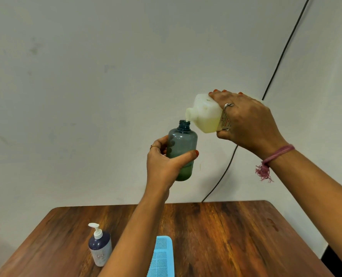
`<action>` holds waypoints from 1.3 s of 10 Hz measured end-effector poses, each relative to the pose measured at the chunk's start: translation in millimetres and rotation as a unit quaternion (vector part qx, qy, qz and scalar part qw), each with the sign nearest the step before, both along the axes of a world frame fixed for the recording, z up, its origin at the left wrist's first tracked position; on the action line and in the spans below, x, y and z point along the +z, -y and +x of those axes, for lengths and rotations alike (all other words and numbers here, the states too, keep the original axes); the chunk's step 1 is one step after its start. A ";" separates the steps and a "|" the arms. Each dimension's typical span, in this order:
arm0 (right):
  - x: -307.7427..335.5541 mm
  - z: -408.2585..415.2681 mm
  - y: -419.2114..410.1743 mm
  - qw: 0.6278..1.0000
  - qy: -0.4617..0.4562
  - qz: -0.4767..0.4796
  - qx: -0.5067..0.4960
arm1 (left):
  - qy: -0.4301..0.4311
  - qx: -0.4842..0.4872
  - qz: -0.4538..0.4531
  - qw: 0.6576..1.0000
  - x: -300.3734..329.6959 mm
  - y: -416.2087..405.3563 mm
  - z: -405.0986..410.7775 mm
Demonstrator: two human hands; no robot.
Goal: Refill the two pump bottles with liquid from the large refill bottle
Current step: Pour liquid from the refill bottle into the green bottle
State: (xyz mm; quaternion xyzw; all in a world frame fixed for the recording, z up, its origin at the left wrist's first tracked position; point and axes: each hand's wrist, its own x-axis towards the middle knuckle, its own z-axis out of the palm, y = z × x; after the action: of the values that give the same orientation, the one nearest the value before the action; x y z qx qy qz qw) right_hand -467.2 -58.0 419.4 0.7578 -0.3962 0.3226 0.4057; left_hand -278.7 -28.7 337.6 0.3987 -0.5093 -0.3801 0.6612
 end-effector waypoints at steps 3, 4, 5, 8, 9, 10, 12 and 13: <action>-0.5 -0.3 0.7 1.000 -0.001 -0.006 0.000 | 0.003 0.001 0.001 1.000 0.3 0.3 -1.0; -0.7 0.5 0.1 1.000 -0.002 -0.014 0.001 | 0.006 0.002 0.001 1.000 -0.2 0.4 -1.2; -0.9 0.7 0.7 1.000 -0.003 -0.013 0.001 | 0.008 0.002 0.002 1.000 -0.8 0.2 -1.2; -0.5 1.4 2.9 1.000 -0.005 -0.006 0.003 | 0.013 0.006 0.003 1.000 -0.2 1.0 -0.8; 0.0 1.7 3.2 1.000 -0.005 -0.009 0.004 | 0.013 0.008 0.003 1.000 0.1 1.3 -0.8; -0.8 1.2 3.6 1.000 -0.005 -0.010 0.006 | 0.016 0.012 0.004 1.000 -0.3 2.1 -1.2; -0.9 0.2 4.9 1.000 -0.006 -0.004 0.003 | 0.013 0.011 0.005 1.000 -1.3 3.5 -1.8; -0.7 -0.8 4.7 1.000 -0.006 -0.001 0.000 | 0.011 0.010 0.005 1.000 -1.6 3.9 -2.4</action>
State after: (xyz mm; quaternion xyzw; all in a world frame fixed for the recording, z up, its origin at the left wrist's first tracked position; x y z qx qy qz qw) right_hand -468.0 -62.6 418.6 0.7590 -0.3936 0.3188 0.4090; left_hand -281.1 -32.6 336.0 0.4116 -0.5101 -0.3716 0.6574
